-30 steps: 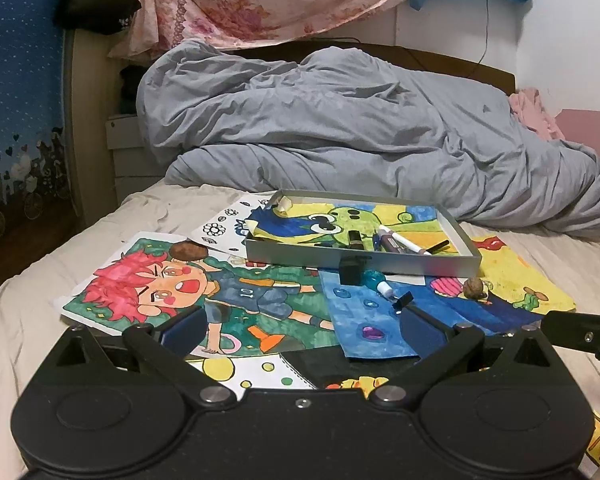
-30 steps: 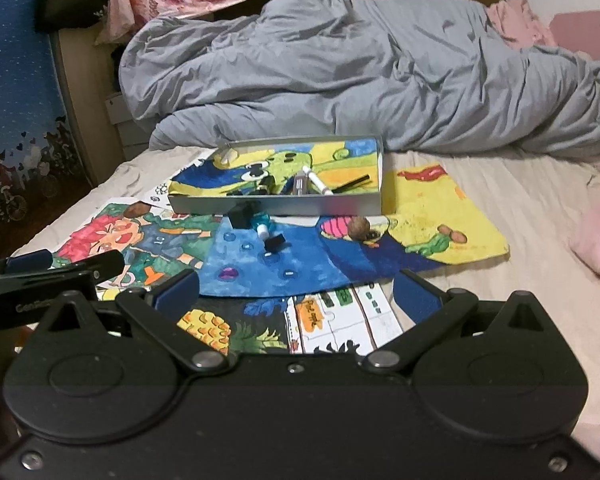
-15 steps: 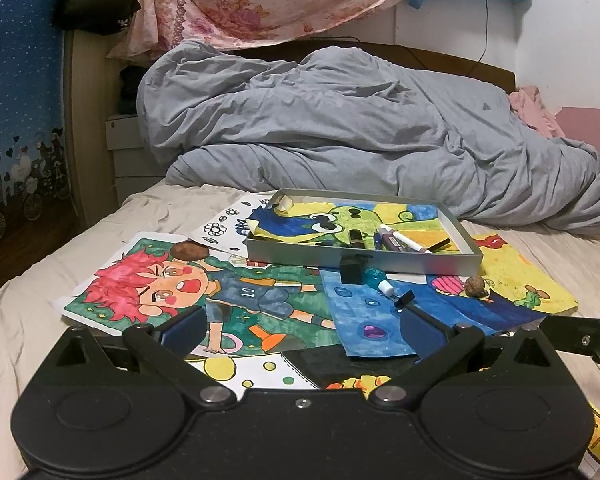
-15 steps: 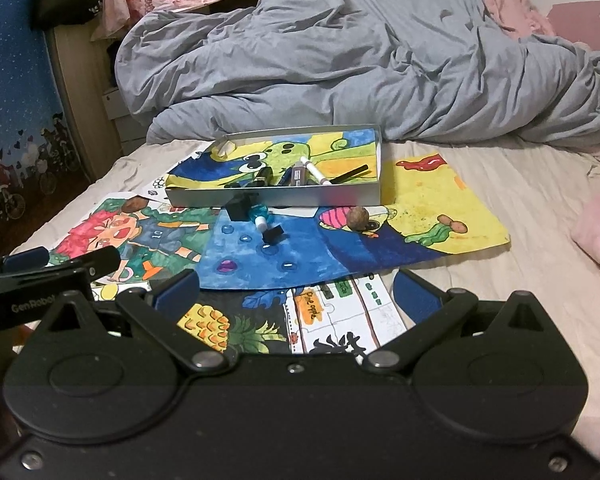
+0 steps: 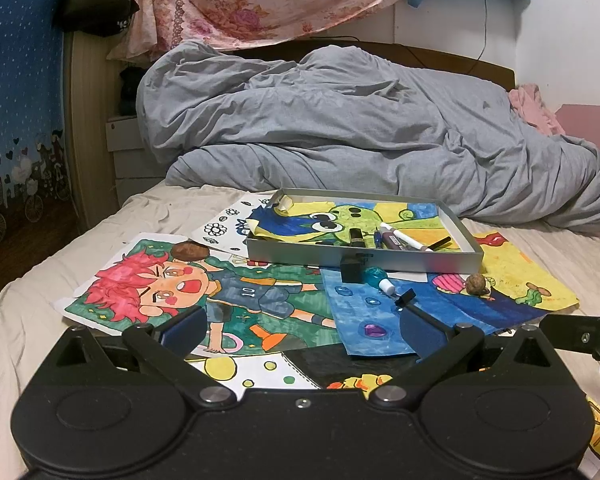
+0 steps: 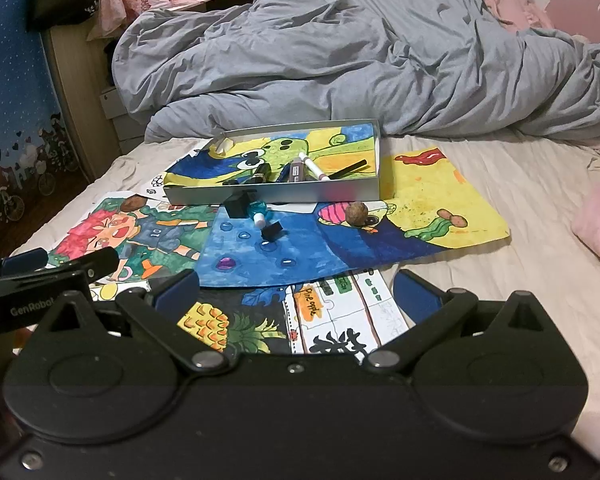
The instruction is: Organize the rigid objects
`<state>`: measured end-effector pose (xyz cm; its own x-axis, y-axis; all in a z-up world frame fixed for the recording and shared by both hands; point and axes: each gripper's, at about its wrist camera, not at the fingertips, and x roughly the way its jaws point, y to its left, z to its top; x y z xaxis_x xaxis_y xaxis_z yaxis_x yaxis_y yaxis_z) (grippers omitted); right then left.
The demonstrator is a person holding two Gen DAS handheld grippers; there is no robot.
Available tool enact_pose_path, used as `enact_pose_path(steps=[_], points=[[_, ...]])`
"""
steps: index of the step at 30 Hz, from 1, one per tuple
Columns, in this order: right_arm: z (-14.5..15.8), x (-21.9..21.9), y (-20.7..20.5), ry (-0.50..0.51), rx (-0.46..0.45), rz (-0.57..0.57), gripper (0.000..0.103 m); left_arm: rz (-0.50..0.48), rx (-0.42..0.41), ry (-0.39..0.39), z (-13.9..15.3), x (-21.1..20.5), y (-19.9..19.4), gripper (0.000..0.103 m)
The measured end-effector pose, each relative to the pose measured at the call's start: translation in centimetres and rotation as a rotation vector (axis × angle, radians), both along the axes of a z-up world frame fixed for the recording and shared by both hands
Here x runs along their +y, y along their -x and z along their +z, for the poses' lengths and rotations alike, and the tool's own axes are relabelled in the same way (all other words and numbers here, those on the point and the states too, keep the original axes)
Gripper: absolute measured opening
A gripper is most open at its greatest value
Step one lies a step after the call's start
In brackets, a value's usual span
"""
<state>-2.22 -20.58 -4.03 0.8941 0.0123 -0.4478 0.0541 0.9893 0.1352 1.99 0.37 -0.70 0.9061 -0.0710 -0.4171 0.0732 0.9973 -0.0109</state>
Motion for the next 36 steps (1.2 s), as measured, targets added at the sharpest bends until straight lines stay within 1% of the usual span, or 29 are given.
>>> enact_pose_path(steps=[11,29,36], points=[[-0.1,0.1,-0.2,0.001,0.009,-0.002,0.103,-0.001,-0.003,-0.004,0.1,0.4,-0.1,0.102],[-0.2,0.2,-0.3,-0.001,0.013,-0.007,0.103,0.037,0.039,-0.014,-0.9,0.5,-0.9,0.102],[-0.5,-0.2,-0.4,-0.039,0.020,-0.033,0.103,0.046,0.049,-0.018,-1.3,0.6,-1.2,0.102]])
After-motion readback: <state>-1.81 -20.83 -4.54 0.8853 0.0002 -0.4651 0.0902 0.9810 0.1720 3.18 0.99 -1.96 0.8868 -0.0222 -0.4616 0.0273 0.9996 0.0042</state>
